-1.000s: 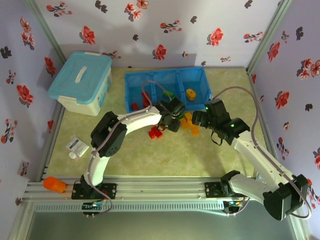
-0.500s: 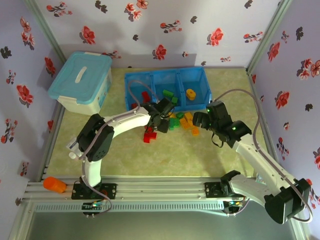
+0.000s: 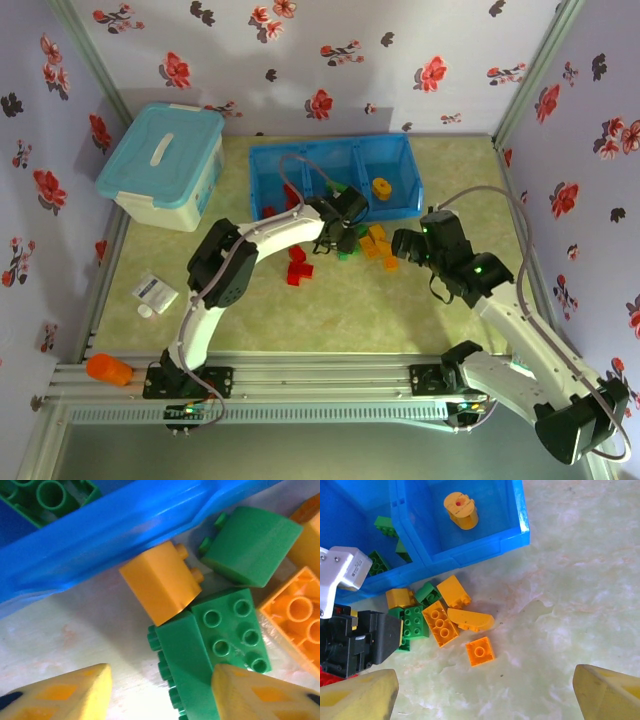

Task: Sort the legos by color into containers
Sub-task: Pick up the lego from the center of the table.

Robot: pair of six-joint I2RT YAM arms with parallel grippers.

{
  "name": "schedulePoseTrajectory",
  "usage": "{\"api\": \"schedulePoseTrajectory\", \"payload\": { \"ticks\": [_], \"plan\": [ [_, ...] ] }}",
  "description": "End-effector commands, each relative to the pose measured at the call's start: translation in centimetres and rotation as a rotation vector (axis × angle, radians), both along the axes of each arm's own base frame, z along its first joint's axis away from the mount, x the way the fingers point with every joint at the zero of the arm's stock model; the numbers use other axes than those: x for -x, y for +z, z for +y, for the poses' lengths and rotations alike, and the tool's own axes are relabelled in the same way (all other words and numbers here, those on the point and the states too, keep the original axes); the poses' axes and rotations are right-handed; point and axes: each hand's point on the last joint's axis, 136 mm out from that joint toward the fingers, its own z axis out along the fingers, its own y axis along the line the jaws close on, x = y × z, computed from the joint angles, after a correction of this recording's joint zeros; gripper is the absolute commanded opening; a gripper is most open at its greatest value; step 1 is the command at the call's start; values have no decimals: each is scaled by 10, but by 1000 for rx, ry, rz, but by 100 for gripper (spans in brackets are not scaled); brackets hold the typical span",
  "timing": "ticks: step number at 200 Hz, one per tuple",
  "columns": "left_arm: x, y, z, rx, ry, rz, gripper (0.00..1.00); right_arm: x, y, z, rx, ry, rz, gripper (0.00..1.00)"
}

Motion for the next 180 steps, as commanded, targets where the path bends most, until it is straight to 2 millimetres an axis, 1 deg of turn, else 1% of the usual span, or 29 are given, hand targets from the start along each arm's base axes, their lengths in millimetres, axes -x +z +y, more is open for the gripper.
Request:
{"api": "schedulePoseTrajectory", "payload": {
  "ticks": [1, 15, 28, 37, 70, 89, 104, 122, 143, 162, 172, 180],
  "plan": [
    [4, -7, -1, -18, 10, 32, 51, 2, -6, -8, 13, -41, 13, 90],
    [7, -13, 0, -21, 13, 45, 47, 1, -6, -7, 8, -40, 14, 90],
    [10, -16, 1, -19, 13, 55, 39, 1, -6, -7, 5, -39, 13, 90],
    [12, -16, 3, -17, 13, 58, 36, 1, -7, -6, 5, -38, 13, 90],
    [20, -20, 8, -7, 24, 73, 35, 1, -7, -6, -4, -39, 13, 90],
    [24, -23, 12, -7, 30, 81, 30, 1, -7, -5, -10, -40, 14, 90],
    [27, -19, 16, -4, 33, 80, 24, 2, -7, -5, -12, -40, 14, 90],
    [28, -3, 20, 15, 36, 51, 21, 3, -6, -6, -10, -40, 12, 89],
    [19, 37, 21, 56, 33, -28, 19, 4, -9, -5, -13, -37, 19, 89],
    [3, 74, 21, 109, 29, -96, 19, 4, -15, -2, -25, -32, 32, 88],
    [-8, 89, 22, 127, 33, -123, 19, 5, -18, -1, -31, -29, 42, 88],
    [-16, 95, 24, 126, 34, -132, 19, 6, -22, -1, -35, -28, 50, 87]
  ]
}}
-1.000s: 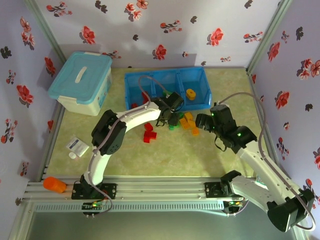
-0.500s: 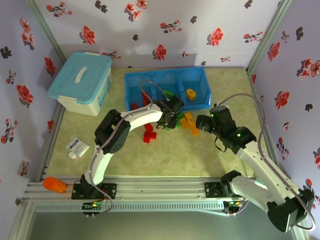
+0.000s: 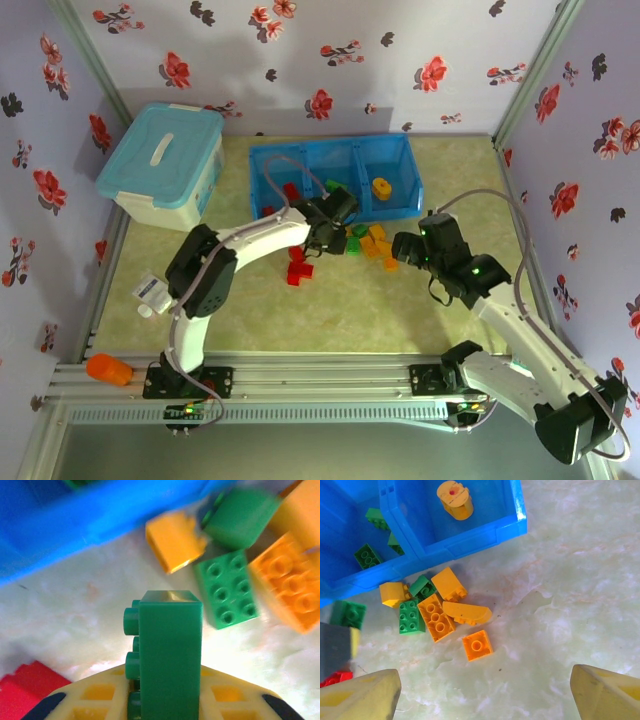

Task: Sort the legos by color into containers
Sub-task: Pick up the lego from the center of the table, then place the lego in the container.

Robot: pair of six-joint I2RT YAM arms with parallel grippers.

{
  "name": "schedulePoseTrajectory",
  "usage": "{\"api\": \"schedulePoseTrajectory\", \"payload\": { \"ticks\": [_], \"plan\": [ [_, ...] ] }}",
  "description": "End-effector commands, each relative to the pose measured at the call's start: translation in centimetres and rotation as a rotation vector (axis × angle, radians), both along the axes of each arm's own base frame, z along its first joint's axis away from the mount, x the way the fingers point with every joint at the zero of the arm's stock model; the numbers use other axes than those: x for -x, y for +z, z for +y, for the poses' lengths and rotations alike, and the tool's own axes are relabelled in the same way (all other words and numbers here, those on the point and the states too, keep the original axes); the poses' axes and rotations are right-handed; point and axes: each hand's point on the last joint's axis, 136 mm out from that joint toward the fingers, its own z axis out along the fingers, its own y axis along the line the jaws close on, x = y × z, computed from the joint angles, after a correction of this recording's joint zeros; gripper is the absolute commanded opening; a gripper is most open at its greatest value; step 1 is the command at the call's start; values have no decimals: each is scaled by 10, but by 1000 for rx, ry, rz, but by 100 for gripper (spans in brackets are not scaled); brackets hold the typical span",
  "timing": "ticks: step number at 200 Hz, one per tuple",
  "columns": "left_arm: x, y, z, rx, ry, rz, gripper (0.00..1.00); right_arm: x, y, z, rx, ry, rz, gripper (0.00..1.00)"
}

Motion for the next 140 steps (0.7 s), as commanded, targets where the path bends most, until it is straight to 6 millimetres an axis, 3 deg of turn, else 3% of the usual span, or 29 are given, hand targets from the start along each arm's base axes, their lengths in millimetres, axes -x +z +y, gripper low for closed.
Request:
{"api": "schedulePoseTrajectory", "payload": {
  "ticks": [1, 31, 63, 113, 130, 140],
  "plan": [
    [-33, 58, 3, 59, 10, -120, 19, 3, -9, 0, -27, -14, 21, 87],
    [-68, 70, 1, 59, 19, -142, 20, 10, -15, -2, -33, -16, 35, 87],
    [-104, 59, 1, 38, 45, -132, 20, 17, -16, -6, -34, -15, 28, 87],
    [-128, 52, 2, 38, 48, -132, 27, 18, -23, -9, -13, -14, 33, 87],
    [-130, 54, 3, 40, 45, -137, 36, 15, -22, -6, -12, -6, 36, 87],
    [-130, 57, 4, 41, 46, -140, 50, 14, -21, -5, -11, -4, 36, 87]
  ]
}}
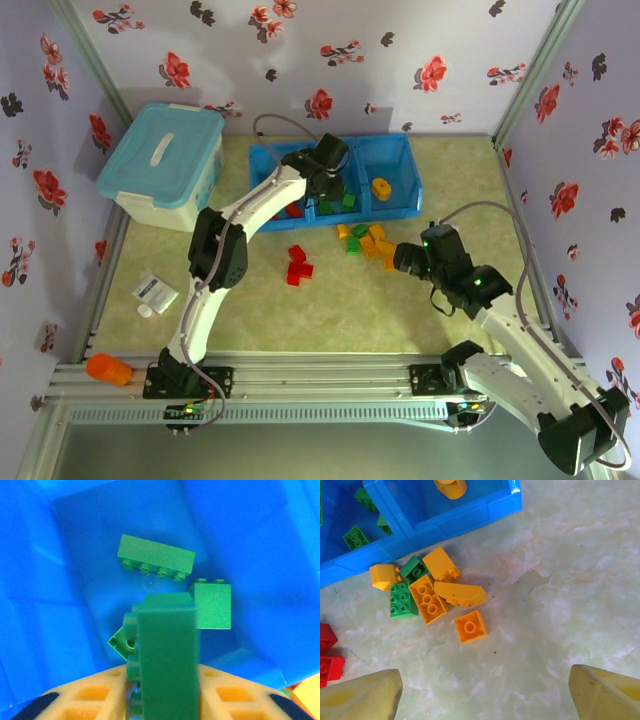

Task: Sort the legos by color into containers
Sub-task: Place the lego in the container, then pick up the lego from the center of the table.

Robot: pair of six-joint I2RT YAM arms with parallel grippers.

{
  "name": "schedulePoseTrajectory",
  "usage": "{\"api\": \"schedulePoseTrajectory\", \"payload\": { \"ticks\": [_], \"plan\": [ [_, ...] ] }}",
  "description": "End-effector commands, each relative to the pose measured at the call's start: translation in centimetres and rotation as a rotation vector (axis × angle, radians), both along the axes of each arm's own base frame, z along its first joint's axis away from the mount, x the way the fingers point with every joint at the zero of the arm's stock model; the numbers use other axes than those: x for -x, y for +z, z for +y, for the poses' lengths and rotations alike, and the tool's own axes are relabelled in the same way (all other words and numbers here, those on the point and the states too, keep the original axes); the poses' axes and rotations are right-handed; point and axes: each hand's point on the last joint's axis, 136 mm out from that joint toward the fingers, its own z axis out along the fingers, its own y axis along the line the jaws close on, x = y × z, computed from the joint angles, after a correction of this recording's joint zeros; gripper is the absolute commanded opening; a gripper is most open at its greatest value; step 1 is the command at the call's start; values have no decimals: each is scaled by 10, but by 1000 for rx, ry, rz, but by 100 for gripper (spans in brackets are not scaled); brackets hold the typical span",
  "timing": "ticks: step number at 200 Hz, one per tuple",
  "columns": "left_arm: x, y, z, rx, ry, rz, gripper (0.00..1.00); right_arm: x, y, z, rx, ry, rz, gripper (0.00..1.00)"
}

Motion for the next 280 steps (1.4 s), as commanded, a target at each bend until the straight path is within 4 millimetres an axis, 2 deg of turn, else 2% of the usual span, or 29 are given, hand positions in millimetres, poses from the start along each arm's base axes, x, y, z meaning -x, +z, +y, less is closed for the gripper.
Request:
{"api": "schedulePoseTrajectory", "payload": {
  "ticks": [1, 11, 24, 66, 80, 100, 109, 131, 149, 173, 193, 237, 258, 280],
  "plan": [
    [-4, 22, 3, 7, -15, -26, 53, -2, -1, -1, 8, -7, 6, 87],
    [-2, 28, 4, 10, -18, -30, 72, -3, 1, -1, 7, -6, 1, 87],
    [2, 41, 4, 21, -28, -50, 78, -3, 2, 0, 3, -5, -2, 87],
    [24, 96, 12, 87, -44, -135, 80, -8, 7, 3, 8, 10, 1, 88],
    [38, 106, 16, 113, -48, -157, 80, -12, 14, 7, 10, 23, -2, 89],
    [66, 103, 23, 140, -65, -179, 80, -19, 28, 14, 5, 49, -8, 89],
    [80, 109, 28, 164, -71, -202, 81, -23, 35, 19, -8, 62, -14, 90],
    [112, 106, 49, 196, -62, -218, 81, -28, 42, 29, -31, 94, -7, 89],
    [136, 104, 71, 214, -40, -227, 82, -29, 39, 35, -25, 117, 32, 88],
    [164, 100, 99, 241, -11, -249, 83, -29, 25, 44, -14, 149, 94, 86],
    [184, 88, 119, 239, 6, -249, 84, -27, 8, 55, 4, 179, 138, 84],
    [212, 42, 155, 209, 95, -183, 84, -27, -27, 87, 39, 250, 218, 83],
    [220, 23, 169, 199, 144, -159, 84, -25, -37, 114, 43, 324, 234, 82],
    [226, 13, 180, 227, 197, -154, 86, -22, -50, 140, 48, 400, 267, 82]
  ]
}}
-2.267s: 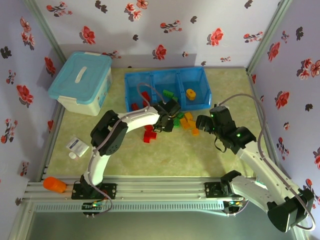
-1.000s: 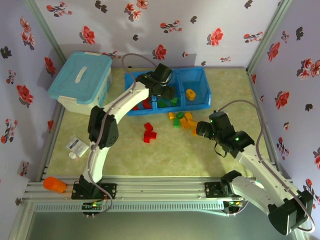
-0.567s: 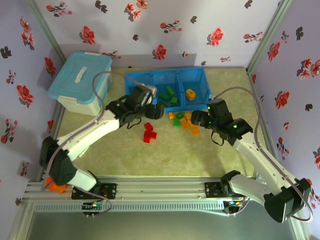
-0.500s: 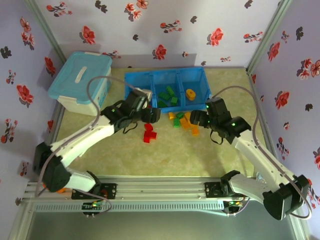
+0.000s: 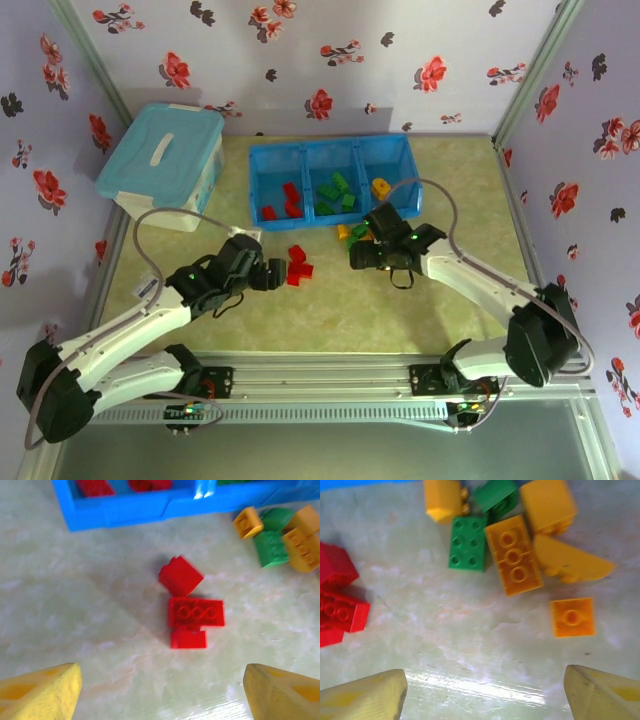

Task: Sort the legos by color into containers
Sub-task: Pick up the lego from the center of the table.

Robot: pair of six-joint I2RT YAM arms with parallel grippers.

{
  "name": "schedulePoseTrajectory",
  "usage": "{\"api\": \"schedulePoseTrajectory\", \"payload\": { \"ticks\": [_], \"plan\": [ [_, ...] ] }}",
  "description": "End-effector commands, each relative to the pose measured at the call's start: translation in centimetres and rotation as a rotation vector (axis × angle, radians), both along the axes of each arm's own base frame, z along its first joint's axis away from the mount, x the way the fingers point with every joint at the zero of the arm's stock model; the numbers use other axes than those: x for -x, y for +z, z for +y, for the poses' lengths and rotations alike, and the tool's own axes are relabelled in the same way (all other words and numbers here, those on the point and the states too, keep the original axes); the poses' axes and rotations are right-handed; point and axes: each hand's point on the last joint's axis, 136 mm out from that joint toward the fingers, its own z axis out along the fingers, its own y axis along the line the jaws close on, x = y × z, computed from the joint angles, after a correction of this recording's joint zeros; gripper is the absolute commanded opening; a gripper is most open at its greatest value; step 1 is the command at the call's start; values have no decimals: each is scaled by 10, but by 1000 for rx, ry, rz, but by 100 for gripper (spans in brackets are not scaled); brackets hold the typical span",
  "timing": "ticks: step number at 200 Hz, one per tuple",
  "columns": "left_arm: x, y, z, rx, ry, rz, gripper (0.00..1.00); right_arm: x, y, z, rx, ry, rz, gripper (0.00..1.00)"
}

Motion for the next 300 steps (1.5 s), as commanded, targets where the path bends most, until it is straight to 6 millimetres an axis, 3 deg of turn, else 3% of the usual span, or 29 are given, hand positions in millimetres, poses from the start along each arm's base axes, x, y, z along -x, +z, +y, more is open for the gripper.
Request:
{"api": "schedulePoseTrajectory", "payload": {
  "ticks": [1, 48, 76, 124, 181, 215, 239, 269, 300],
  "plan": [
    [2, -2, 12, 56, 94, -14, 86, -3, 2, 33, -38, 79, -1, 82],
    [11, -26, 38, 107, 225, 41, 89, 1, -14, 92, -16, 224, 33, 80],
    [15, -31, 43, 125, 247, 47, 88, -10, -15, 125, -39, 252, 12, 77],
    [24, -33, 52, 132, 257, 49, 87, -32, -28, 165, 0, 296, 17, 72],
    [30, -41, 58, 133, 268, 56, 87, -44, -67, 183, 104, 322, 59, 64],
    [30, -41, 59, 126, 264, 54, 87, -45, -79, 188, 125, 335, 76, 58],
    [30, -41, 60, 123, 264, 50, 86, -46, -82, 189, 146, 336, 73, 49],
    [30, -41, 60, 120, 263, 48, 86, -46, -72, 189, 175, 337, 40, 31],
    [29, -39, 60, 114, 255, 44, 86, -51, -33, 195, 149, 336, -41, 27]
  ]
}}
